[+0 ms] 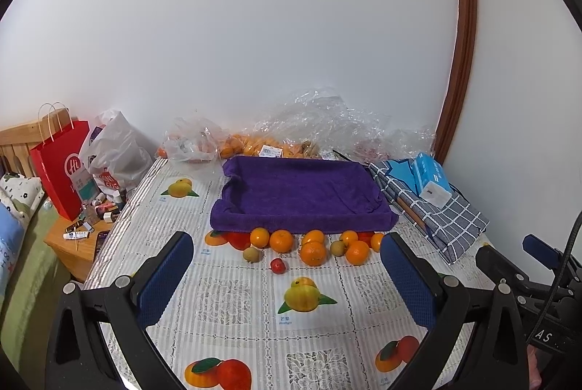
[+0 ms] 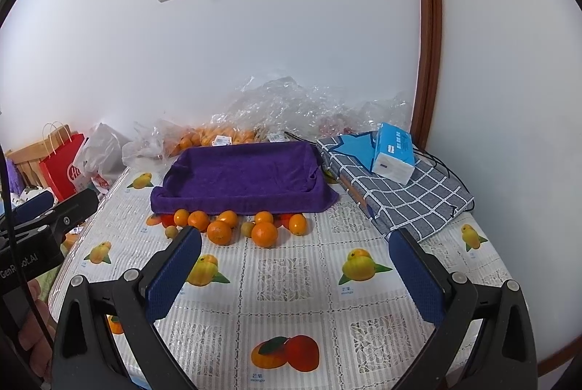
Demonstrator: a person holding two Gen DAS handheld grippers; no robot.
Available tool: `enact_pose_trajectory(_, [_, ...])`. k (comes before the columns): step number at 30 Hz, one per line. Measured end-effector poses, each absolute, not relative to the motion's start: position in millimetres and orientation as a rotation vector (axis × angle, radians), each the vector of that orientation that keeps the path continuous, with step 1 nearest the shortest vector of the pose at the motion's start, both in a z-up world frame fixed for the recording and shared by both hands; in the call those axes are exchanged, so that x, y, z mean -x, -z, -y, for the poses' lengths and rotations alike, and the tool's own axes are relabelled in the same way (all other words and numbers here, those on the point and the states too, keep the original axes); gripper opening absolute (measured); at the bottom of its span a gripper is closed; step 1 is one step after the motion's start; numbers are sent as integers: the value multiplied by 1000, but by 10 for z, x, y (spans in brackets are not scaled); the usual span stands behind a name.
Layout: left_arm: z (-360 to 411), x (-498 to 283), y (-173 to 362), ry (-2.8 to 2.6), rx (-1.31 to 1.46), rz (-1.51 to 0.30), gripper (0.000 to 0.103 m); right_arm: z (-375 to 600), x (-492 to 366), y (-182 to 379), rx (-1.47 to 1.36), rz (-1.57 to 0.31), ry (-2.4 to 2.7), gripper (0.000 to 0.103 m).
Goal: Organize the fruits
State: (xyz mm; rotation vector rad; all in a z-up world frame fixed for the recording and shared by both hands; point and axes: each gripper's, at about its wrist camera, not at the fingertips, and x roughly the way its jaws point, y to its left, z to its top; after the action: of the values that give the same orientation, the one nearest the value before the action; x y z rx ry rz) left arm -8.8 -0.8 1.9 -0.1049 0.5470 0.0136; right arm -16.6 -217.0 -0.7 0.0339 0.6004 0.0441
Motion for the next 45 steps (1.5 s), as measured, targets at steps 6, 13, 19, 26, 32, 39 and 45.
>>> enact_pose_trajectory(6, [-25,80,-42,-13,115,-546,103,2144,181,-22,-18,-595,-45,101])
enact_pose_trajectory(13, [-35,98,-36,-9,110,-544,103,2124,165,-45,-20,-591,-48,101])
enact_pose_trajectory(19, [-21,1,4,0,109,-556,103,2142,96,-16,-39,-576,-85,101])
enact_pose_trajectory(26, [-59,-194,122,12,125,-591,103,2208,-106,140,-61,-604,-92,101])
enact_pose_trajectory(32, [-92,-354,222,27,112,-609,103,2217,-299,257,-57,-595,-83,101])
enact_pose_trajectory(39, [-218,-551,317,7,98,-603,103,2174,-552,401,-16,-606,-77,101])
enact_pose_trajectory(45, [-364,-749,519,-16,122,-639,101,2100,-783,640,-5,-657,-95,98])
